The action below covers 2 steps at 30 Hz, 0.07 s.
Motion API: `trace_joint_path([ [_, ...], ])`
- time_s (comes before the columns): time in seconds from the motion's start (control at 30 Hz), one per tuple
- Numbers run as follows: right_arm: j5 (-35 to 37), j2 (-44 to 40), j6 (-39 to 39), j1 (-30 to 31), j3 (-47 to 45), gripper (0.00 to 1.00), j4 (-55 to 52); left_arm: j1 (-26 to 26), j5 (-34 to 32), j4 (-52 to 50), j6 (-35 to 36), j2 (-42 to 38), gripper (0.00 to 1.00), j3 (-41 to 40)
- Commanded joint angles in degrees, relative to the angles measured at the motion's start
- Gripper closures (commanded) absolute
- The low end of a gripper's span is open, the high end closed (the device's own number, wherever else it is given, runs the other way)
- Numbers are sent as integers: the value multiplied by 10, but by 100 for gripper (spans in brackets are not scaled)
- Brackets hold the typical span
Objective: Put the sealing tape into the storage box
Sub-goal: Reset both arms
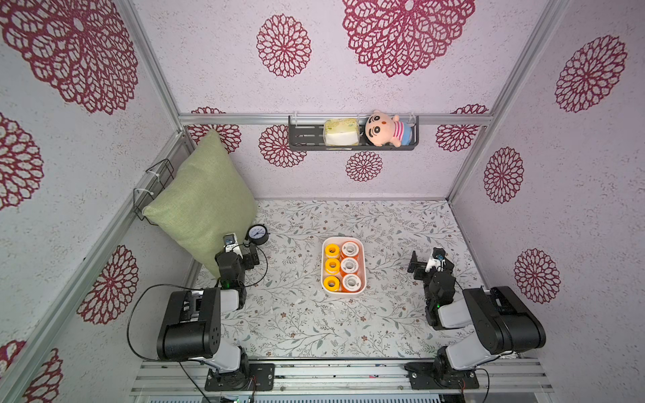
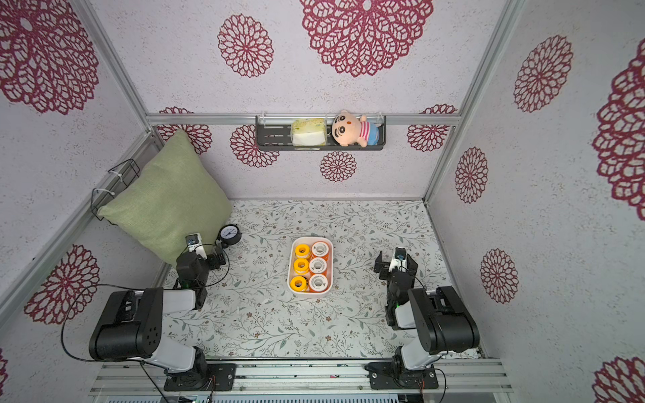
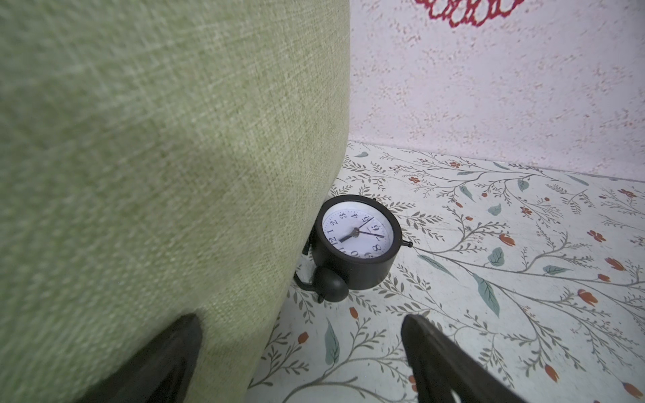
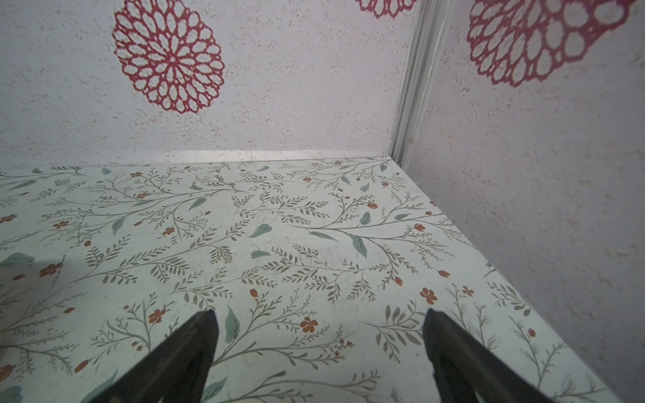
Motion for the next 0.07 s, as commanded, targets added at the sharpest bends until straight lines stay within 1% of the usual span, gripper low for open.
trace_joint_path([
  [0.0,-2,-1,-2,-4,9,1,13,9,-16,7,-4,3,3,8],
  [0.03,-2,-2,-2,-4,9,1,12,9,-16,8,-4,3,2,9],
])
